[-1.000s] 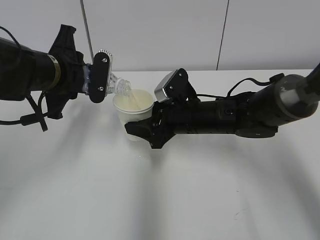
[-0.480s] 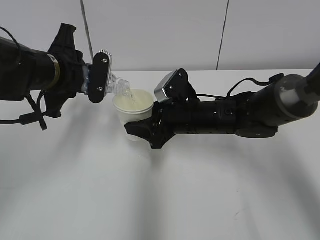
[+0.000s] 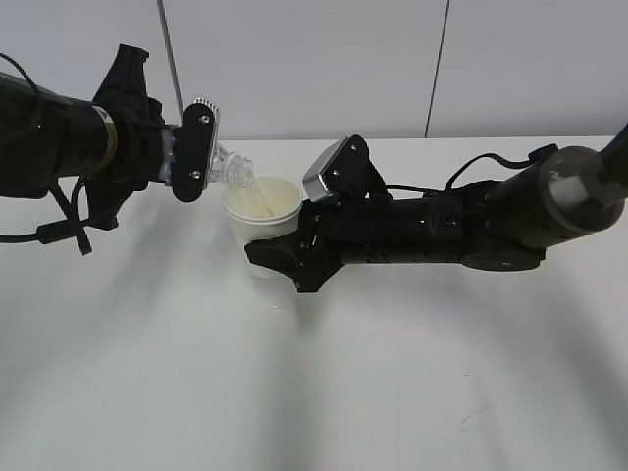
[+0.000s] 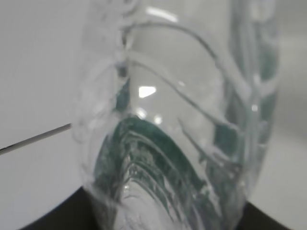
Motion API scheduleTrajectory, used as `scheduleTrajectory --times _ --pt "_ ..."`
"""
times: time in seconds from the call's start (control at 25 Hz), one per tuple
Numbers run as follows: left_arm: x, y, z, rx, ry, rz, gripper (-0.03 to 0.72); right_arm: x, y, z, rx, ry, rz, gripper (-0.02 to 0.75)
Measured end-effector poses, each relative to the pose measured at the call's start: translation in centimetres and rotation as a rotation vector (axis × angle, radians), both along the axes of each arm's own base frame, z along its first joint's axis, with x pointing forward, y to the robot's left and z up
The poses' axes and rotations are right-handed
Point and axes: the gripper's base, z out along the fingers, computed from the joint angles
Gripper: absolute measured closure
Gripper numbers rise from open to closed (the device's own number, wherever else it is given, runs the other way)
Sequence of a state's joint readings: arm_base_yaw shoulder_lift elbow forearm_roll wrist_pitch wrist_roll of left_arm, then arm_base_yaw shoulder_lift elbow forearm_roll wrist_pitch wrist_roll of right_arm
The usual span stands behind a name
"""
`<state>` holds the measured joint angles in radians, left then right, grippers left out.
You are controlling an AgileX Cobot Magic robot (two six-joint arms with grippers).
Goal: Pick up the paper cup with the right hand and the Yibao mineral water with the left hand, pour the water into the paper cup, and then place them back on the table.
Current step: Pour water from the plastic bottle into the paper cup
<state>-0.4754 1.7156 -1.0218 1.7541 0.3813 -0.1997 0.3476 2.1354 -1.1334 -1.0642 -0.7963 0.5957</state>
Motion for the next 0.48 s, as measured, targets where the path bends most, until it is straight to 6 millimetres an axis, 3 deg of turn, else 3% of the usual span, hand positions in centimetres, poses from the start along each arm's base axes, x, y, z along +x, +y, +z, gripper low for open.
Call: scheduleTrajectory --times 0.48 --pt "0.02 0.01 0.03 0.006 -0.004 -0.002 0.386 0.01 -0.03 -0.04 -0.005 0.001 -0.002 0.241"
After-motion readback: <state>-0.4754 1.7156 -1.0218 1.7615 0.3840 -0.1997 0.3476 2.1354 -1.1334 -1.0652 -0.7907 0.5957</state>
